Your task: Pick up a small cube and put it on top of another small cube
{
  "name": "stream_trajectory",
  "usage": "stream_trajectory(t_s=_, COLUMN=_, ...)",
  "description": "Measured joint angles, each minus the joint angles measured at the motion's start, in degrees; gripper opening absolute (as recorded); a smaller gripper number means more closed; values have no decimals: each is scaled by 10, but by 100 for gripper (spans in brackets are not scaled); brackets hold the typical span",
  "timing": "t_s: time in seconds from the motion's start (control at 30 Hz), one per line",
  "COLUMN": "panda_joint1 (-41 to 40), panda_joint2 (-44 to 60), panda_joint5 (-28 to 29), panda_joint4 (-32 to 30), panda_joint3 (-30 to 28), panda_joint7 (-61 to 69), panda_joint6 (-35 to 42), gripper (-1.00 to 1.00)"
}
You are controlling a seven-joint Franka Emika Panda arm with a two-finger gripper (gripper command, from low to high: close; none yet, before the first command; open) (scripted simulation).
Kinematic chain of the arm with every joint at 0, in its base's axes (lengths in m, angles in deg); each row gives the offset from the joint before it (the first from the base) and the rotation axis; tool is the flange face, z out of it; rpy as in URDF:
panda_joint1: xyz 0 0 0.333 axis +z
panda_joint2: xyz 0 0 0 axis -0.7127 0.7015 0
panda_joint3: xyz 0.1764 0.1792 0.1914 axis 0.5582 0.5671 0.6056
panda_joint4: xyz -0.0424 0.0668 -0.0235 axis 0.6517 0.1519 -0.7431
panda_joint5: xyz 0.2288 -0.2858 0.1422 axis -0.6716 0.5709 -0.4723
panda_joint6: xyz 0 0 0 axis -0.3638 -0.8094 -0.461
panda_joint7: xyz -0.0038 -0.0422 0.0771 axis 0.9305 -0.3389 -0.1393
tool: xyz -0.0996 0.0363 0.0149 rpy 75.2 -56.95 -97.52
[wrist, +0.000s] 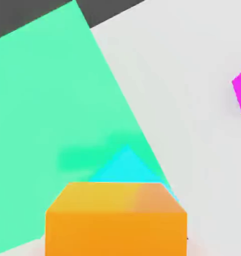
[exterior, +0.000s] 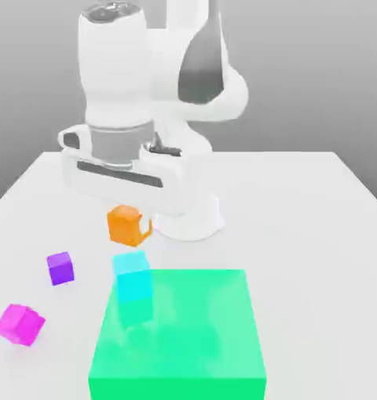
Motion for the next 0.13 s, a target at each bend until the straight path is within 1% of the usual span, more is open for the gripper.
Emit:
stream_trajectory(t_s=0.03, panda_joint1=0, panda_joint2=12, panda_joint5=0, panda_joint4=-5, panda_joint3=0, panda_joint7=0, panda_joint6=-16, gripper=100)
stream_trajectory(t_s=0.13, panda_joint1=0, panda_joint2=12, panda_joint5=0, panda_joint4=-5, panda_joint3=0, panda_joint7=0, panda_joint6=-16, gripper=100)
